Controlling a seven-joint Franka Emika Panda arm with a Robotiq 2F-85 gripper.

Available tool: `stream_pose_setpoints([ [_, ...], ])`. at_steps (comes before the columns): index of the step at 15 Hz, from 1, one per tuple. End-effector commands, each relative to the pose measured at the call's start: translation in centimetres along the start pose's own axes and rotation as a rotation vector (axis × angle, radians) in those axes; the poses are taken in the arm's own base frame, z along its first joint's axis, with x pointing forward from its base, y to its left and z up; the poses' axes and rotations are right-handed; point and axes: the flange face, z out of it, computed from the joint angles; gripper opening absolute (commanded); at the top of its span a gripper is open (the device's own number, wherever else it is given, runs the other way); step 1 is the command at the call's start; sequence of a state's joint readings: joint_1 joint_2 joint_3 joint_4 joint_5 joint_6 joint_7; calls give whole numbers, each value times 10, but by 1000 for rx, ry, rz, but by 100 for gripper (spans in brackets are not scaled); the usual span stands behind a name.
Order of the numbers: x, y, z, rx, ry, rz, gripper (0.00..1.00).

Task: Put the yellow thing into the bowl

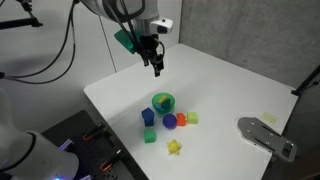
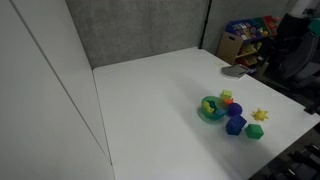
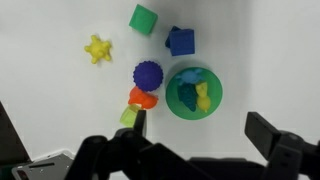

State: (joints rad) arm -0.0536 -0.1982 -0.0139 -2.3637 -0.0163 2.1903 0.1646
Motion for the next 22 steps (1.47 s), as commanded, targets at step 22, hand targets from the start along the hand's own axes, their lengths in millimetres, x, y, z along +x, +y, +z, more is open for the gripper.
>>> stream_pose_setpoints([
  [22,26,184,195,-92,-96,379,100],
])
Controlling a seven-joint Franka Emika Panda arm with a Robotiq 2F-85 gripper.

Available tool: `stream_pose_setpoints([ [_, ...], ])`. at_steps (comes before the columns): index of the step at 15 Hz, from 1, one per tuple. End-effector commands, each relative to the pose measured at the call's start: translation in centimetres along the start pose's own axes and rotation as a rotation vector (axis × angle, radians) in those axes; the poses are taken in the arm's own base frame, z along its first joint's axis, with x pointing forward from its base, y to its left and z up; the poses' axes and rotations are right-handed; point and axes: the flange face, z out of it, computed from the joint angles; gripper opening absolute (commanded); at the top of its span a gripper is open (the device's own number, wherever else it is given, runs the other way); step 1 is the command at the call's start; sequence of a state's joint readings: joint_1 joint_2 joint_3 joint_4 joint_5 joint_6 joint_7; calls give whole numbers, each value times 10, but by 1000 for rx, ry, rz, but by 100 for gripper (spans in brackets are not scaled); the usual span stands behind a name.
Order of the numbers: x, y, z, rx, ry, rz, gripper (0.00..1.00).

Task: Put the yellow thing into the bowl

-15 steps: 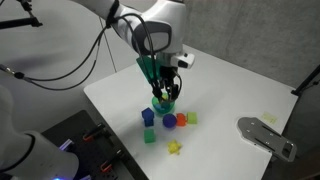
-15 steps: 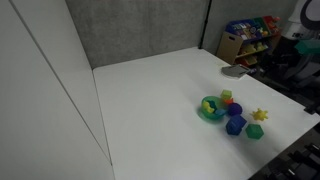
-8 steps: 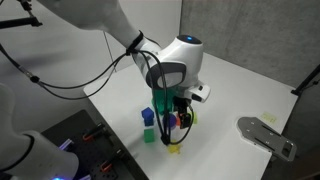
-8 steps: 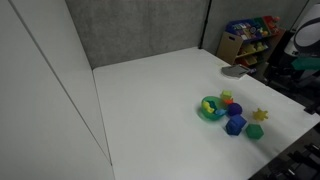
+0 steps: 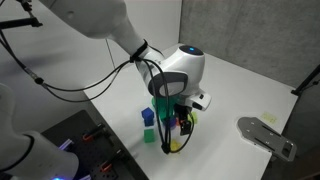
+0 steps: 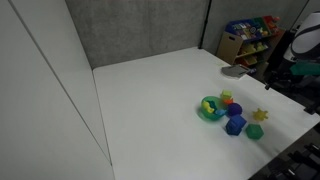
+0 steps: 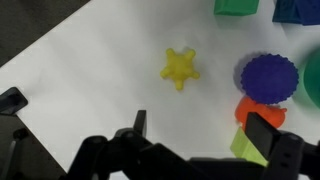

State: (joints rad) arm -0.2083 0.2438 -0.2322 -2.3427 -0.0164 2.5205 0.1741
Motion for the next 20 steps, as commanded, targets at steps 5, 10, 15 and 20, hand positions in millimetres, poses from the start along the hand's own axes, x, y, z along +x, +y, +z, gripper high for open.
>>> stream_pose_setpoints([
  [5,5,1,63,-59,-13,39,100],
  [10,5,0,117,-100,0,75,100],
  [15,6,-7,160,-87,-2,53,100],
  [20,6,-17,183,-59,-8,40,100],
])
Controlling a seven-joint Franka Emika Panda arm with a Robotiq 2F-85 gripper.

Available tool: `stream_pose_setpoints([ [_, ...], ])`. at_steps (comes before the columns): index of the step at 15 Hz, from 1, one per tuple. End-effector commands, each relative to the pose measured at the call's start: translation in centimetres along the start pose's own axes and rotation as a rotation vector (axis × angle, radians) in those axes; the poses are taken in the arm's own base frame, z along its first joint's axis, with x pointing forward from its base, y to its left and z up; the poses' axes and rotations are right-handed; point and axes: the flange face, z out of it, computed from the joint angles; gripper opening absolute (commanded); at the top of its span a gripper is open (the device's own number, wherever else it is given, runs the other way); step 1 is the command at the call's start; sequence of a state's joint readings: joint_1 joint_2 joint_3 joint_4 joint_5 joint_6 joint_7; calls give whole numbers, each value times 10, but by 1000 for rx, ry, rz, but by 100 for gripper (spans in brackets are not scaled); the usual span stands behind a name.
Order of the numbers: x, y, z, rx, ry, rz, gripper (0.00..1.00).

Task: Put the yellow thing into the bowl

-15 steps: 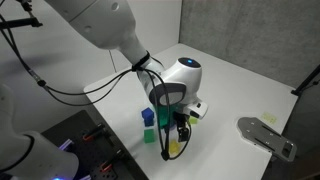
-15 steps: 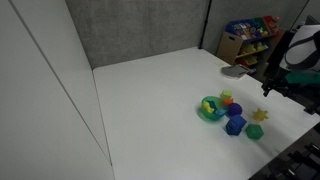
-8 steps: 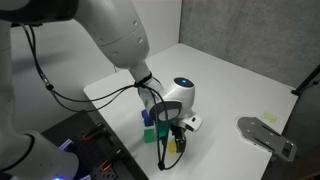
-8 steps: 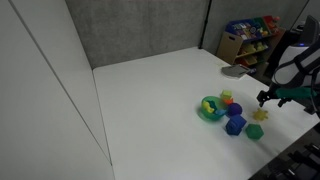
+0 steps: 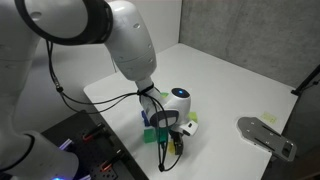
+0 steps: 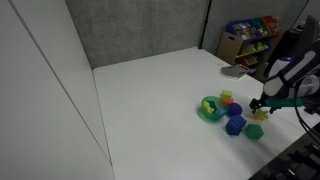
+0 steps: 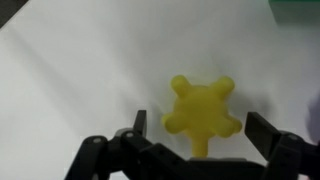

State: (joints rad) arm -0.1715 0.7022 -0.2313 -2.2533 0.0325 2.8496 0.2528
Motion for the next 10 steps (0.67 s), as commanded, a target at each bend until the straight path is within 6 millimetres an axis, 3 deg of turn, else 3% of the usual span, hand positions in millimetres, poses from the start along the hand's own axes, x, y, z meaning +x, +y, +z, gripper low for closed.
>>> stream_pose_setpoints([
  [1,7,-2,11,21,-12,-6,100],
  [2,8,-2,12,21,-16,-6,75],
  [3,8,-1,11,19,-20,-3,75],
  [5,10,-1,3,20,-20,-1,59],
  [6,11,-3,-6,21,-15,1,50],
  [8,11,-8,-25,27,-8,-1,46],
  [10,9,-18,-46,31,13,-5,37],
])
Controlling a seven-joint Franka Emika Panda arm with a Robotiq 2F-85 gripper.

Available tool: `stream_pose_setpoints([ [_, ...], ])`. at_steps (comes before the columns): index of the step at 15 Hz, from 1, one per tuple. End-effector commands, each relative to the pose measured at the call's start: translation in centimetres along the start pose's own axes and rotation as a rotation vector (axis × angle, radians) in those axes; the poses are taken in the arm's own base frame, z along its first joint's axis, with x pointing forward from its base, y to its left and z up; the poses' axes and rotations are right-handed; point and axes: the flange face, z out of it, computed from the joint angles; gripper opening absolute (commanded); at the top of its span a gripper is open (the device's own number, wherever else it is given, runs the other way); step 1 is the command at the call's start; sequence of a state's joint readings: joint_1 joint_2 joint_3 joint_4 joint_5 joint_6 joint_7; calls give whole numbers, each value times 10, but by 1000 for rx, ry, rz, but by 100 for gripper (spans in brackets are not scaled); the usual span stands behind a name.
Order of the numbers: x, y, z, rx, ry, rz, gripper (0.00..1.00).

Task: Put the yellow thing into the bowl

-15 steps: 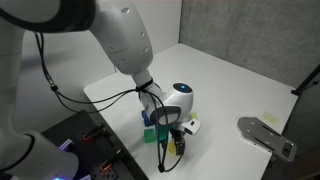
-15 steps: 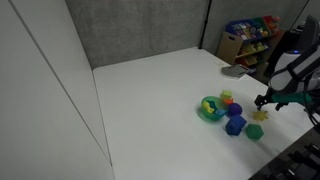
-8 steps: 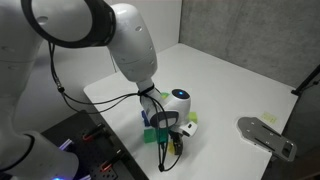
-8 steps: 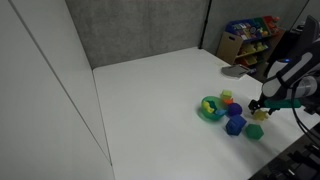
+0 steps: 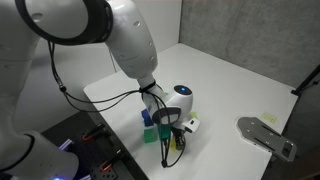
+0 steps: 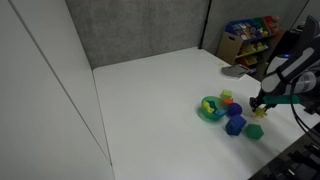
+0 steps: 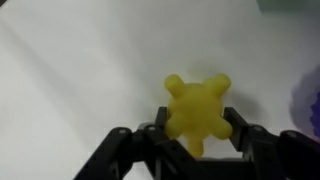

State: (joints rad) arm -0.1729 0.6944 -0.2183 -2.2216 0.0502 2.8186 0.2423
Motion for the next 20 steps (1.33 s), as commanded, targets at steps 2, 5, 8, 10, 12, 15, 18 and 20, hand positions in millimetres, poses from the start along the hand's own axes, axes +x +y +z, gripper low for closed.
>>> stream_pose_setpoints([
  [2,-5,-22,-61,28,30,-20,26],
  [5,-16,-47,-97,54,74,-58,21],
  [8,-32,-75,-129,85,116,-106,17],
  [10,-43,-95,-145,103,136,-135,17],
  [12,-52,-115,-155,126,157,-166,17],
  [15,-62,-148,-161,144,174,-200,17],
  [18,-70,-175,-161,141,165,-207,17],
  [20,-76,-184,-161,138,163,-215,69],
])
